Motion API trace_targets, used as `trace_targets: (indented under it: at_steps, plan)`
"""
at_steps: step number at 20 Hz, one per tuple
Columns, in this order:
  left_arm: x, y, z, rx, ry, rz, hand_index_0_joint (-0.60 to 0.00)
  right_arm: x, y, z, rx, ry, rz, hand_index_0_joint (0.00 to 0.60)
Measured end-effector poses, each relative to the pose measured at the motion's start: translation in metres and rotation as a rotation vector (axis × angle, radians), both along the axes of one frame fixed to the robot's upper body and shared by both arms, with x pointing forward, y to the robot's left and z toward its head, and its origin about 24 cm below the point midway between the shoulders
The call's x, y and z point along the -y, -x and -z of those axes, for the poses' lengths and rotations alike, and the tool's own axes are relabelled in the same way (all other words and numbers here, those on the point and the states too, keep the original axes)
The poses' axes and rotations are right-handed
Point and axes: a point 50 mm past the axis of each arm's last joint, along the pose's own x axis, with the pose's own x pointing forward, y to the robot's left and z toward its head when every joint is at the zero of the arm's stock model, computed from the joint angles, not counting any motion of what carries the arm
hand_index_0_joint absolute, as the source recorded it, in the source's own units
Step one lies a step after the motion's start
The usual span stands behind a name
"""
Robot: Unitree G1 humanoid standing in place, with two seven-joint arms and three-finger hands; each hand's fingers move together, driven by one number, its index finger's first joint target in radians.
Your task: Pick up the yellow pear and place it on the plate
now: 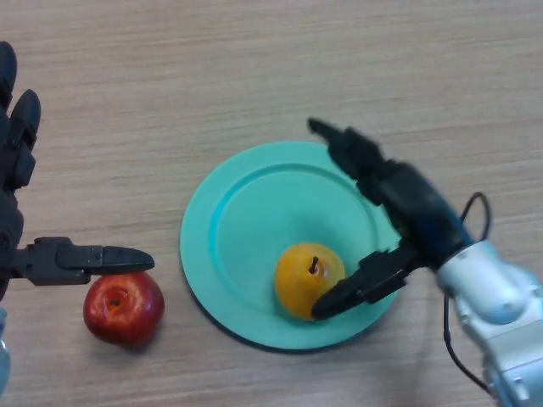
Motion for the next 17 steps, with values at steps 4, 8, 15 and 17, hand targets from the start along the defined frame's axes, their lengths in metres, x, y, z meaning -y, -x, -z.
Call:
trace_targets:
  at_steps: [4, 8, 15, 17]
  plan:
    - [0.001, -0.001, -0.001, 0.003, 0.004, 0.006, 0.0, 0.031, 0.018, -0.022, 0.015, -0.158, 0.069, 0.0]
    - [0.0, -0.002, 0.0, -0.002, 0.007, 0.004, 0.0, 0.049, 0.032, -0.021, 0.002, -0.202, 0.106, 0.0]
    - [-0.001, -0.007, 0.002, -0.015, 0.009, 0.003, 0.0, 0.07, 0.045, -0.027, 0.04, -0.174, 0.174, 0.0]
    - [0.001, -0.009, 0.001, -0.012, 0.007, 0.01, 0.0, 0.069, 0.046, -0.027, 0.036, -0.171, 0.164, 0.0]
